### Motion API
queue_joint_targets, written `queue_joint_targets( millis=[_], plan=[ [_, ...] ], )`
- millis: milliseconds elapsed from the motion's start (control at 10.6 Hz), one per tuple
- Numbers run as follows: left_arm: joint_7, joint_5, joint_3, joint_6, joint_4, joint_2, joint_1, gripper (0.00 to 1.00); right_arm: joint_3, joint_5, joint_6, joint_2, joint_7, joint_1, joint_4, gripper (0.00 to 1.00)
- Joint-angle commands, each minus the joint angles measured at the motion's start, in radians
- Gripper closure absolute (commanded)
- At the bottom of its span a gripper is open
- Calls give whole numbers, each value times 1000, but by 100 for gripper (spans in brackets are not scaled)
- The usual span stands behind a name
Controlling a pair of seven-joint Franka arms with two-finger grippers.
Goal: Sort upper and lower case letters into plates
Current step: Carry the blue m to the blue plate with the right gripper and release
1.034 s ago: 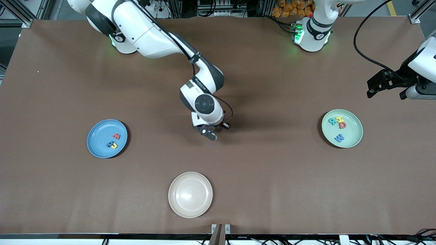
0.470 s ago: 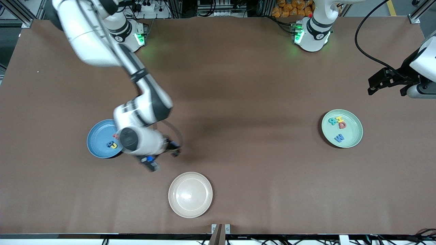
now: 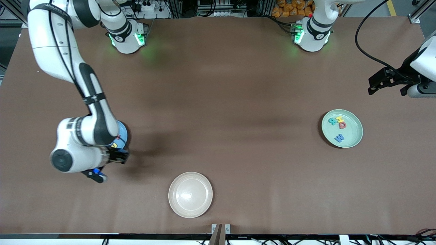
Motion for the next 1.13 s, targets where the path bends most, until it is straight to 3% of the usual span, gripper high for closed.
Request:
queue_joint_targets(
  millis=[0, 282, 376, 470, 752, 1034],
  plan=[
    [-11, -25, 3, -21, 12, -6, 4, 0, -61, -7, -13, -31, -94, 8, -46, 100],
    [-10, -20, 7, -22, 12, -8, 5, 0, -71, -1, -2, -34, -160, -16, -98, 100],
    [-10, -20, 9, -22, 9, -9, 5, 0, -72, 2, 4, -41, -160, -21, -121, 59],
    [-11, -20, 9, -22, 3, -21, 7, 0, -72, 4, 13, -47, -160, -28, -128, 2],
    [-25, -25, 6, -22, -11, -38, 13, 0, -72, 10, 1, -107, -151, -30, -124, 0],
    [-44, -25, 4, -22, -25, -60, 13, 0, -72, -5, -65, -272, -163, -28, -121, 0]
  ],
)
